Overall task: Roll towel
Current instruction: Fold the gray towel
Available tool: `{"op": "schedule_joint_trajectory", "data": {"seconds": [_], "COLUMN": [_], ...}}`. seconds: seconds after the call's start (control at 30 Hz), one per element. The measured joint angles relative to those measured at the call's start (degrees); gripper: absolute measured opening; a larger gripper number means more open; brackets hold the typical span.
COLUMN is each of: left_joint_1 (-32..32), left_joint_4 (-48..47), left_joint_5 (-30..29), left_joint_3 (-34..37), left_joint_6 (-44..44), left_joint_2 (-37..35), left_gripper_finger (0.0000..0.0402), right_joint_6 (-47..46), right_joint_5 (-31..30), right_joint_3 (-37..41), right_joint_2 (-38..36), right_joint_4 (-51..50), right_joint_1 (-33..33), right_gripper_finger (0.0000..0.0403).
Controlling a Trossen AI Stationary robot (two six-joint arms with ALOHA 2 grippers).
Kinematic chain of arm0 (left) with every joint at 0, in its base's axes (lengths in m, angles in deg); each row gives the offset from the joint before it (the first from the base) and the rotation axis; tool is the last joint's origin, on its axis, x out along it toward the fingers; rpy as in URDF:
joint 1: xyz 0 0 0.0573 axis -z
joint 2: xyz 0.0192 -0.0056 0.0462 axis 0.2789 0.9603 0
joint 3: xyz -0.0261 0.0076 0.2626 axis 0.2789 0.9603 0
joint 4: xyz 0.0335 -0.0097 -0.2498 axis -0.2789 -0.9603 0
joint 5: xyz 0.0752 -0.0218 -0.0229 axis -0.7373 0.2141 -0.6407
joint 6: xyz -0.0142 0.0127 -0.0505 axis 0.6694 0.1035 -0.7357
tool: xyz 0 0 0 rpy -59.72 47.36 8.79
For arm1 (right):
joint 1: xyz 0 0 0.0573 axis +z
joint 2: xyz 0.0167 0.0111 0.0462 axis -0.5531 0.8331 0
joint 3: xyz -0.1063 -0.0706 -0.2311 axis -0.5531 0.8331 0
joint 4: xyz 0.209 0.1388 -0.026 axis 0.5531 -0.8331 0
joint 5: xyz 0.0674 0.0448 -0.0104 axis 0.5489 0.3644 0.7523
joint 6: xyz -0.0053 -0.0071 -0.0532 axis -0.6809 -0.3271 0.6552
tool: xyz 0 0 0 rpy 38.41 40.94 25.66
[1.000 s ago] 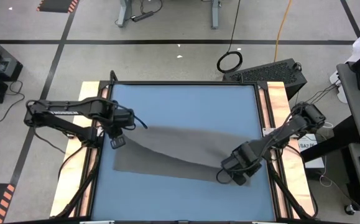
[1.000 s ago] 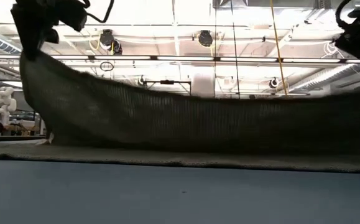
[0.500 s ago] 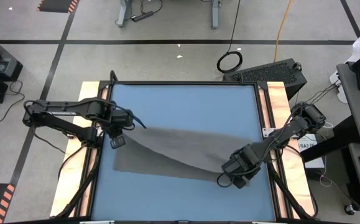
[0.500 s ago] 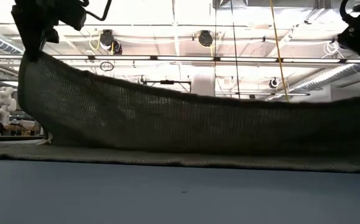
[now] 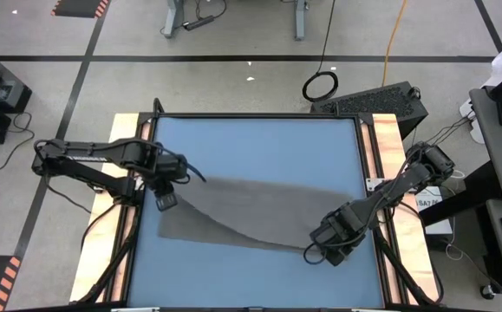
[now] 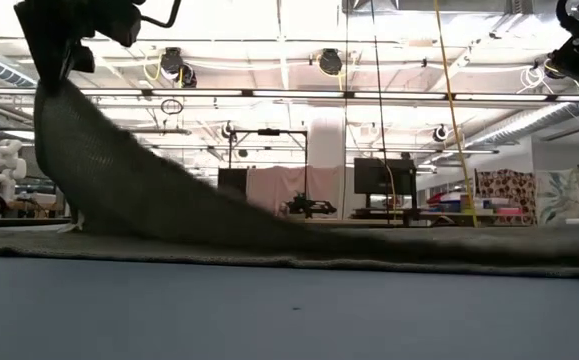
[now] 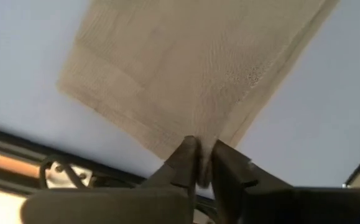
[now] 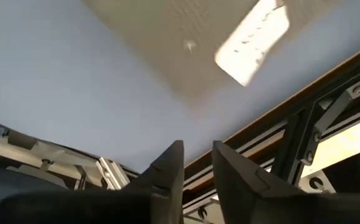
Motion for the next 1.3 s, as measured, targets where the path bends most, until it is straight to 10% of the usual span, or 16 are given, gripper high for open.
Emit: {"op": "schedule_joint_trajectory", "data": {"seconds": [0.47, 1.3], "left_joint_1": [2.1, 20.1], "left_joint_4": [0.5, 22.7], "left_joint_5": [2.4, 2.7], "left_joint_3": [0.0, 20.0], "left_joint_6": [-4.3, -11.7], "left_joint_2": [0.0, -1.9], "left_gripper_finger": [0.0234, 0.0199], "right_joint_6": [0.7, 10.7], "right_joint_5": [-0.3, -20.0], "right_joint_3": [-0.4, -8.5], "right_joint_2": [-0.3, -4.3], "right_joint_4": [0.8, 13.8], "right_joint_1": [-0.1, -8.2], "right_gripper_finger": [0.0146, 0.0123]}}
